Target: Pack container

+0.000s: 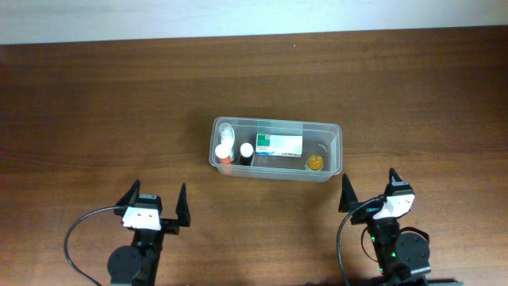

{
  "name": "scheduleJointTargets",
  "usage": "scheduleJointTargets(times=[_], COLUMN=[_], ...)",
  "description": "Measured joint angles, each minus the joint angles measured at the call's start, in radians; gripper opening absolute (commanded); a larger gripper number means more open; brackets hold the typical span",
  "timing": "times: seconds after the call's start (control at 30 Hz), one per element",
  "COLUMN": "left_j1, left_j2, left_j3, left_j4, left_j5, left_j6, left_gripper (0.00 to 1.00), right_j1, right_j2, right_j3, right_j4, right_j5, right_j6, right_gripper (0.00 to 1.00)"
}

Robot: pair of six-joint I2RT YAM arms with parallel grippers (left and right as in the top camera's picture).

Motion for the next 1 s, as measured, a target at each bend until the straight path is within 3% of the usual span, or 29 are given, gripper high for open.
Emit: scheduleJointTargets(times=[0.33,1.0], left_j1=[0.000,0.000], left_j2=[-0.001,-0.001], left_j3=[0.000,0.000], left_j4=[-0.003,-0.002], left_j5=[-0.091,-0.100], left_j6=[0.003,0.003], left_gripper=[1.00,0.99], right_j1=[0.000,0.000], right_j2=[0.000,0.000], right_j3=[0.000,0.000], right_j4=[0.000,0.000], right_j5=[0.000,0.000], right_j6=[0.000,0.000], right_gripper=[0.98,0.98])
